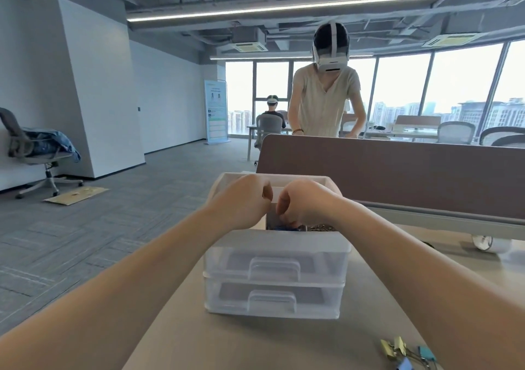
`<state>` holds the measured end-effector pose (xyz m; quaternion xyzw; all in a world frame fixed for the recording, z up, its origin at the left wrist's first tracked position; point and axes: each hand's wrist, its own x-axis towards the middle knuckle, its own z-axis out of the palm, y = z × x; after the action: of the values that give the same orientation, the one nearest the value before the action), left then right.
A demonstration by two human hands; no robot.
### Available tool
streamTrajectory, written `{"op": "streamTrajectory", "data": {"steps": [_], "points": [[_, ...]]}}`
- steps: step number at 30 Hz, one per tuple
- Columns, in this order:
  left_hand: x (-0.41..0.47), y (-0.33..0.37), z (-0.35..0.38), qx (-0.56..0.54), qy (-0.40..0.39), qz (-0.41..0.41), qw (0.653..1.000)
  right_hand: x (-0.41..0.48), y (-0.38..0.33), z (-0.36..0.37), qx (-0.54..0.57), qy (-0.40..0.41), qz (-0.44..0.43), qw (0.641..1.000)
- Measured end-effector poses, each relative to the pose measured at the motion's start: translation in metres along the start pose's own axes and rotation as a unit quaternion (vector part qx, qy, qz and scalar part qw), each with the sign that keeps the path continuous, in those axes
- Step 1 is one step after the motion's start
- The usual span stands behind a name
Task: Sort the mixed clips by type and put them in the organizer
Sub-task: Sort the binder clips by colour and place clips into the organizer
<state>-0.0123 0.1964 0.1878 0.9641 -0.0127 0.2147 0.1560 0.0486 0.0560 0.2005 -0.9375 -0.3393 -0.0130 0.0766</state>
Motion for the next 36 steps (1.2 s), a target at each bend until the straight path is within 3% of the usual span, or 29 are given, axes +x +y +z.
{"op": "streamTrajectory", "data": {"steps": [4, 17, 24, 29, 36], "points": [[-0.003, 0.007, -0.001, -0.001, 0.006, -0.014, 1.000, -0.005, 0.005, -0.001, -0.021, 0.025, -0.010, 0.999], [-0.012, 0.035, 0.004, -0.031, -0.015, -0.037, 0.999, -0.016, 0.018, 0.005, 0.135, 0.025, -0.014, 0.990], [-0.015, 0.043, 0.001, -0.016, -0.006, -0.043, 0.999, -0.024, 0.029, 0.004, 0.216, 0.079, -0.007, 0.973], [-0.018, 0.071, 0.015, -0.059, -0.002, -0.001, 0.998, -0.058, 0.055, -0.003, 0.194, 0.162, 0.002, 0.967], [-0.027, 0.145, 0.080, -0.119, -0.068, 0.077, 0.987, -0.139, 0.143, 0.026, 0.157, 0.135, 0.103, 0.973]]}}
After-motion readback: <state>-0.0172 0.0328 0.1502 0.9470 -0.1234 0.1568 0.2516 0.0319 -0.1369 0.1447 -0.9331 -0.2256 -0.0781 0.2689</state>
